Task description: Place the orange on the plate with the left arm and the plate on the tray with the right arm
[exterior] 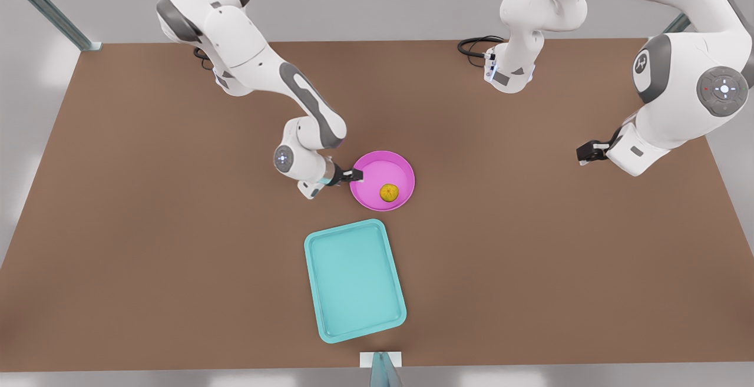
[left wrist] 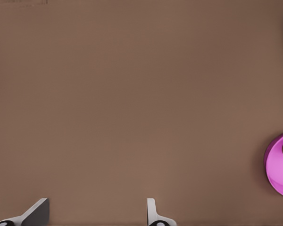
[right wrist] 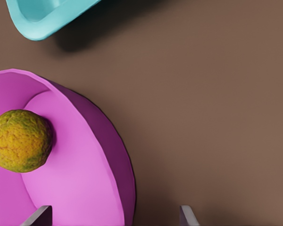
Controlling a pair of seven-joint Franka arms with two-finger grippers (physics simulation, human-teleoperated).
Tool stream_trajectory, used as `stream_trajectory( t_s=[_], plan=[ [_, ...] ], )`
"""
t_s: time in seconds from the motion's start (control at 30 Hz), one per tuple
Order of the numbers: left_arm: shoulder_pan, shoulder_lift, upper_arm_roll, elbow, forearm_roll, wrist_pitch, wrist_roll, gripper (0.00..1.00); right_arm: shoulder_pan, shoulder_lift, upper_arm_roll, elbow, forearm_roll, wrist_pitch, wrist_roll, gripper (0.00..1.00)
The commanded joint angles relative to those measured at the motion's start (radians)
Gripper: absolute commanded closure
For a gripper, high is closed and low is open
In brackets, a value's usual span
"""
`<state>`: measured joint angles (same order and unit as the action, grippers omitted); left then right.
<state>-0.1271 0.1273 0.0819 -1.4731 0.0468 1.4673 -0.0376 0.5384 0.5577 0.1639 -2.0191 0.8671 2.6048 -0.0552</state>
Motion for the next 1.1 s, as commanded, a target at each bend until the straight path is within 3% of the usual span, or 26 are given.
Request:
stream_trajectory(
  t_s=[0.0,0.07,0.13,0.23,0.33,0.43,0.63,1.07],
  plan=[
    [0.001,0.0,0.005,0.0,-0.001,-0.005,0.096,0.0,0.0,0.007,0.002,0.005,0.01,0.009,-0.046,0.0],
    [0.001,0.0,0.006,0.0,-0.001,-0.005,0.097,0.0,0.0,0.016,0.005,0.011,0.009,0.009,-0.048,0.0],
    [0.001,-0.002,0.006,0.0,-0.002,-0.008,0.099,0.0,0.0,0.019,0.012,0.011,0.01,0.009,-0.057,0.23],
    [0.001,-0.002,0.007,-0.001,-0.004,-0.012,0.101,0.0,0.012,0.025,0.014,0.013,0.01,0.009,-0.057,0.35],
    [0.001,0.0,0.007,-0.001,-0.004,-0.012,0.101,0.0,0.012,0.027,0.017,0.013,0.01,0.009,-0.063,0.4],
    [0.001,0.0,0.009,-0.001,-0.004,-0.012,0.101,0.0,0.011,0.028,0.017,0.022,0.01,0.008,-0.067,0.59],
    [0.001,-0.002,0.009,0.0,-0.004,-0.025,0.101,0.0,0.011,0.028,0.017,0.023,0.01,0.008,-0.066,0.78],
    [0.001,-0.002,0.013,-0.001,-0.004,-0.028,0.101,0.0,-0.058,0.014,0.023,0.102,0.02,-0.054,-0.066,0.79]
  ],
)
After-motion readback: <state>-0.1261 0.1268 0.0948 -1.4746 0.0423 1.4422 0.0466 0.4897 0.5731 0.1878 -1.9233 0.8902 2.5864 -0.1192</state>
